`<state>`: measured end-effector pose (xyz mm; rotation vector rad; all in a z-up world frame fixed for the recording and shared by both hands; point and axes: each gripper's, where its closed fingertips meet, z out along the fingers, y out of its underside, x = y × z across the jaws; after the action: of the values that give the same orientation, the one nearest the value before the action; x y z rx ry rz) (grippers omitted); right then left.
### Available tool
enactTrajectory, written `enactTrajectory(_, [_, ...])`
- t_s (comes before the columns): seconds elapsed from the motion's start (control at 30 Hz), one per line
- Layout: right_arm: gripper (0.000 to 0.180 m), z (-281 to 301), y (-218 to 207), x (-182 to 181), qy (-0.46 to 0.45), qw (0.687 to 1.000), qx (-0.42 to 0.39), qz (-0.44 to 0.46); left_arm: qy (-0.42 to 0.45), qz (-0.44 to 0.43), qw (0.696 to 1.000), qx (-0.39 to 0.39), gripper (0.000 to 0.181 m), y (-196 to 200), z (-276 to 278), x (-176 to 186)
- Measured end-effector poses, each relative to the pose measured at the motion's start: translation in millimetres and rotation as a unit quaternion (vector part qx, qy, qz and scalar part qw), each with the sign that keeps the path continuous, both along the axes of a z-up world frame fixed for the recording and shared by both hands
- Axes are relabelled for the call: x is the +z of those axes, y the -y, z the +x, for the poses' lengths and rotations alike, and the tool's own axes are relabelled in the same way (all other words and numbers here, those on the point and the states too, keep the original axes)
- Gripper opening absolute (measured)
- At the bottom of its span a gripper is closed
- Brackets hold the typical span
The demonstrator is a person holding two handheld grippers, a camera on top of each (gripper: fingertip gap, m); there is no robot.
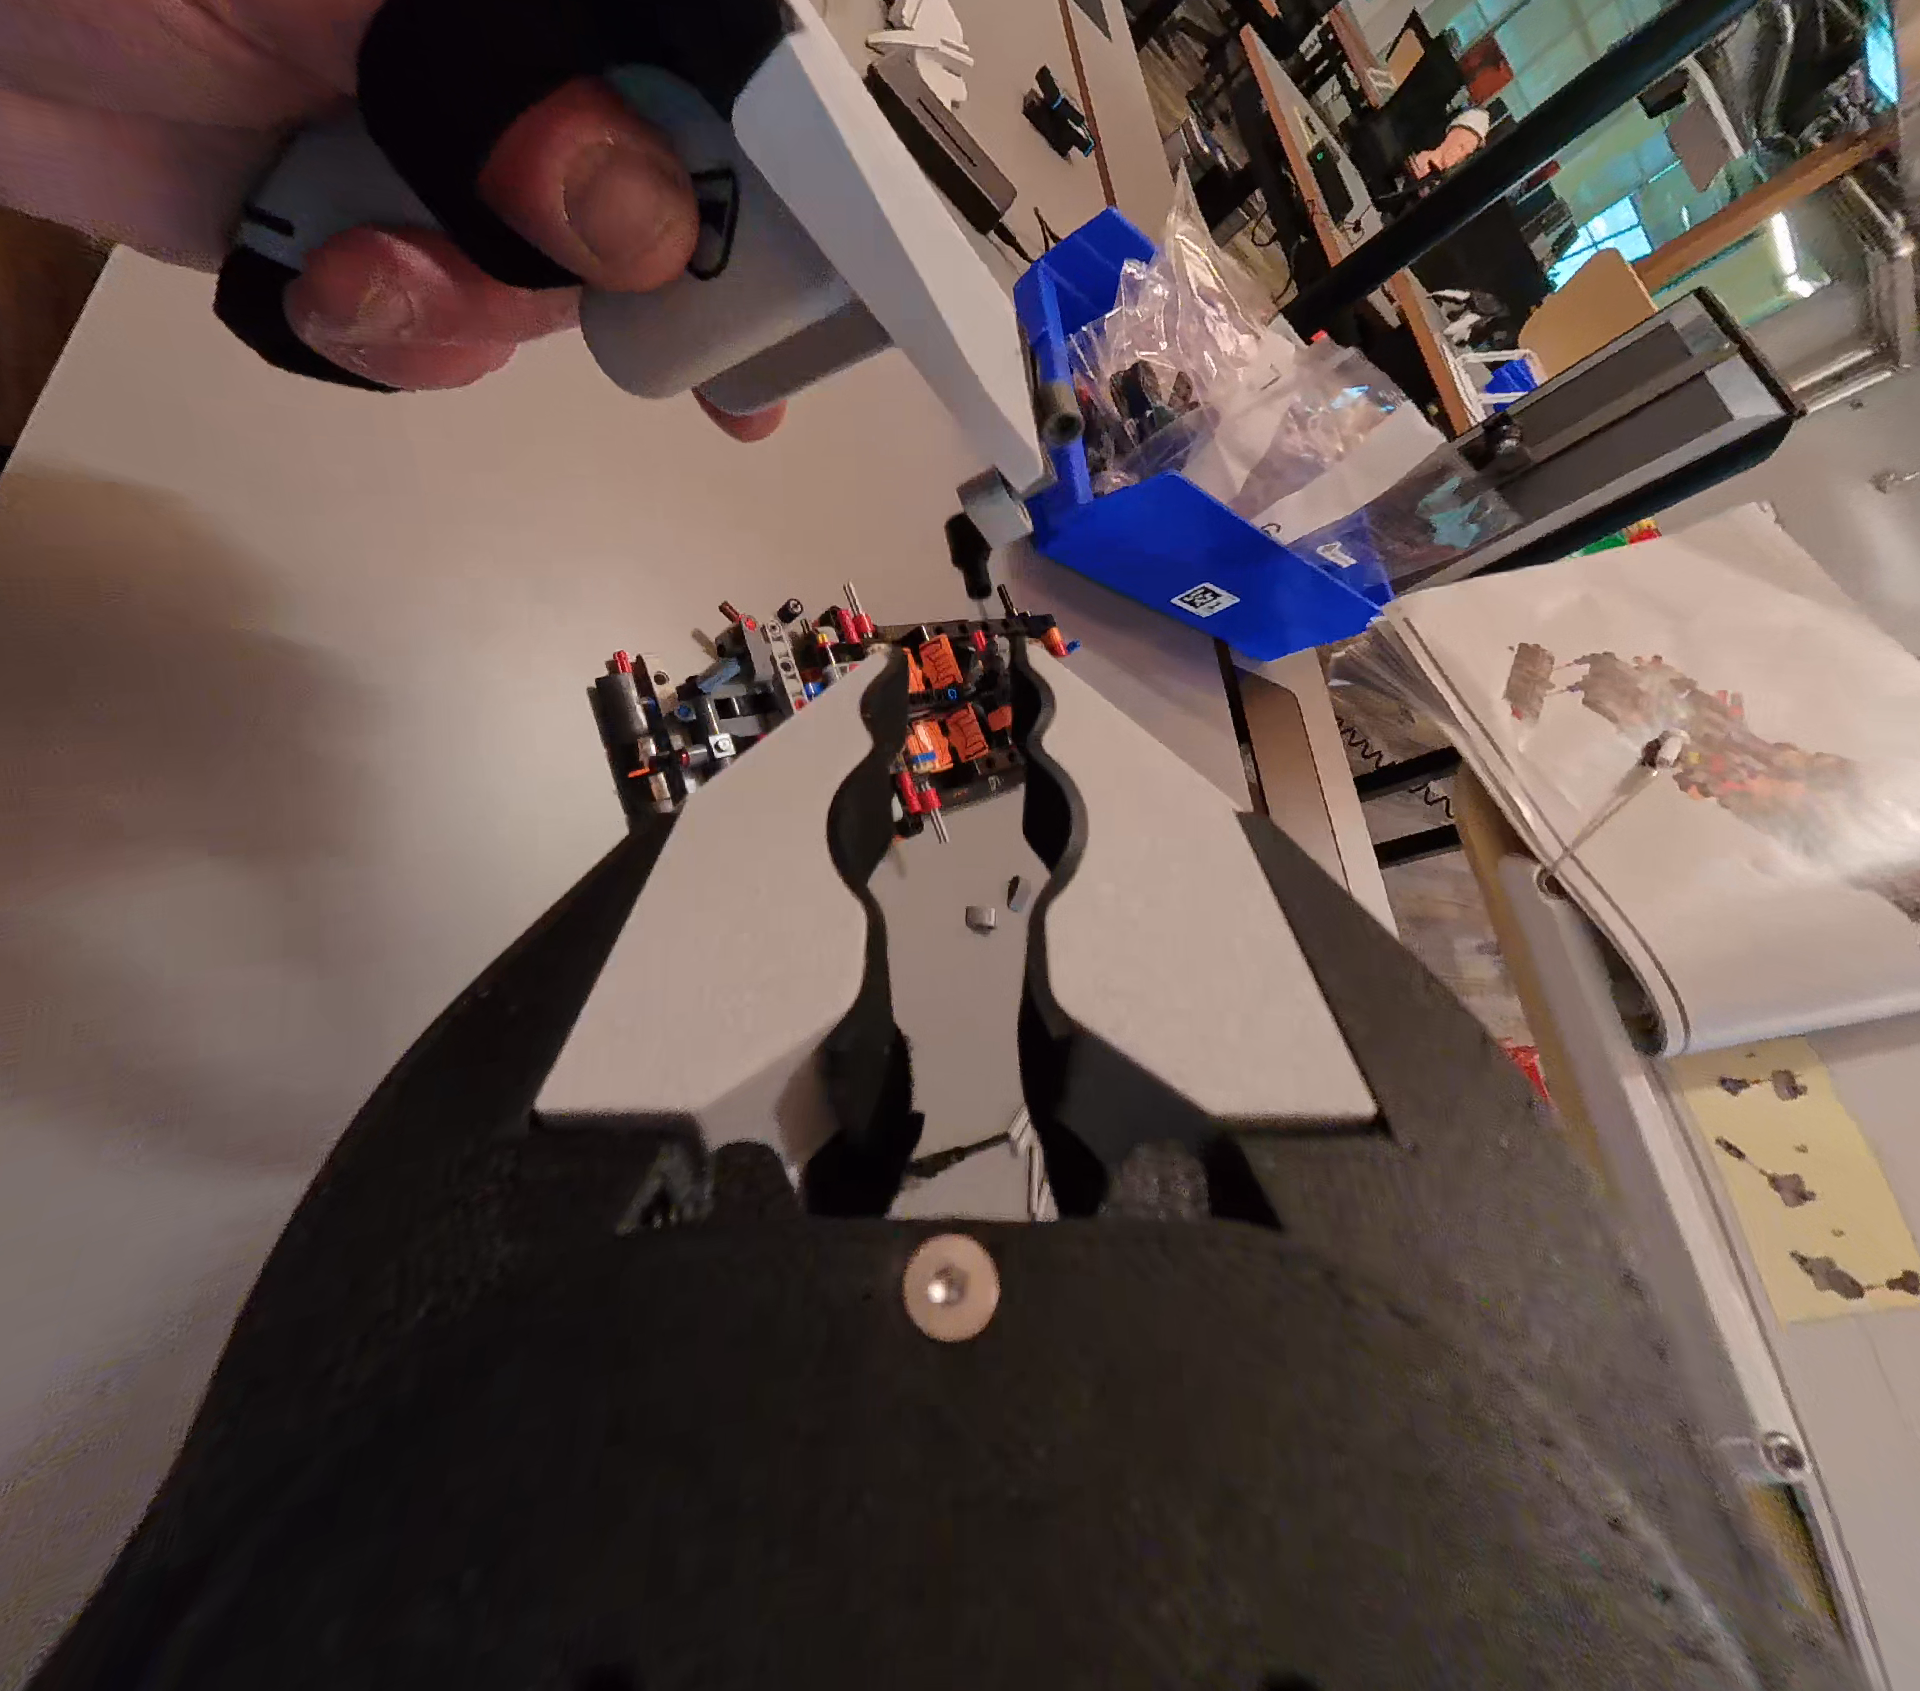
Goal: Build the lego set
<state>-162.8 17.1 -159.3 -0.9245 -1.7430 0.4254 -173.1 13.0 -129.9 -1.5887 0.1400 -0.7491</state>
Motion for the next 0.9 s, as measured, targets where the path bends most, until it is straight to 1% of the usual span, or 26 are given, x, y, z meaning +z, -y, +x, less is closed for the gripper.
enactTrajectory(0.23, [0.014,9,-15,-3,-0.004,1.0,-0.017,-0.014,-0.014,-0.007,1.0,0.018,0.01,-4,-6,-8])
enactTrajectory(0.33, [0.014,12,-21,-4,-0.007,1.0,-0.021,-0.02,-0.007,-0.002,1.0,0.009,0.009,-4,-7,-5])
enactTrajectory(0.47, [0.013,16,-26,-7,-0.005,0.999,-0.025,-0.033,-0.021,0.006,1.0,-0.008,0.01,-3,-8,0])
enactTrajectory(0.57, [0.013,19,-29,-9,-0.007,0.999,-0.028,-0.041,-0.019,0.006,1.0,-0.007,0.01,-4,-14,4])
enactTrajectory(0.8, [0.017,23,-37,-10,-0.012,0.996,-0.04,-0.08,-0.059,-0.019,0.998,0.019,0.01,1,-38,-11])
enactTrajectory(0.9, [0.022,24,-39,-17,-0.002,0.991,-0.041,-0.128,-0.082,-0.037,0.995,0.04,0.01,6,-51,-29])
